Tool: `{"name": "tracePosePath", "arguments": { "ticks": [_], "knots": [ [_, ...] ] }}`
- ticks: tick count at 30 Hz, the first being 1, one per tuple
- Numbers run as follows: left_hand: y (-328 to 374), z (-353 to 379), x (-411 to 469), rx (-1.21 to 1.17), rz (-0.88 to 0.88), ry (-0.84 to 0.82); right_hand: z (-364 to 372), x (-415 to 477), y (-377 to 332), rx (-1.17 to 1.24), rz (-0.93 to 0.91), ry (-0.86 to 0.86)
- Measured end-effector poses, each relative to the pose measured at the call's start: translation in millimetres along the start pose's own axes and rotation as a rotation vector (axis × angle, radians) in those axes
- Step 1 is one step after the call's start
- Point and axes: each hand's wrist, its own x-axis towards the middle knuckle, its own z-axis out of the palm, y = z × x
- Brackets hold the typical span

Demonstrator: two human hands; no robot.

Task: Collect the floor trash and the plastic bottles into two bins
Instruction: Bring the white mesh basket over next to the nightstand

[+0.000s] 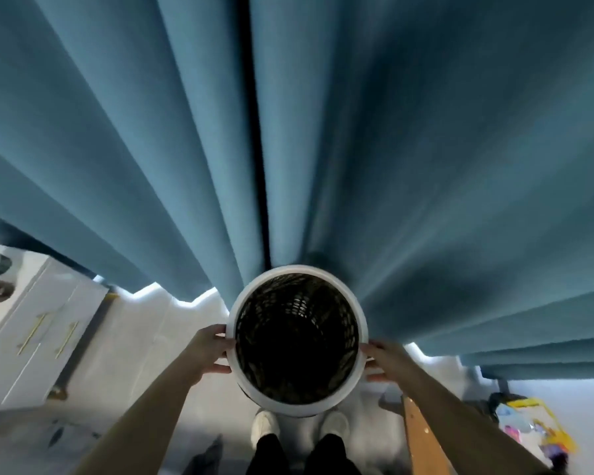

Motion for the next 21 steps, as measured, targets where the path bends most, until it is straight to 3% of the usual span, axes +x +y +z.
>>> {"name": "tracePosePath", "arguments": {
  "ticks": [13,17,21],
  "knots": [
    [-149.1,-106.7,67.9,-0.395,-0.334,0.487,202.8,132.0,-81.7,-0.691,-0.041,-0.397],
    [-201.7,-137.0,137.5,-0.435,-0.388,0.579,280.7,193.5,-78.8,-0.711,-0.037,-0.373],
    [-227.2,-155.6,204.2,-0.251,-0.368,0.642,352.3,265.4,-57.9,-0.644,0.043,-0.365]
  ]
}}
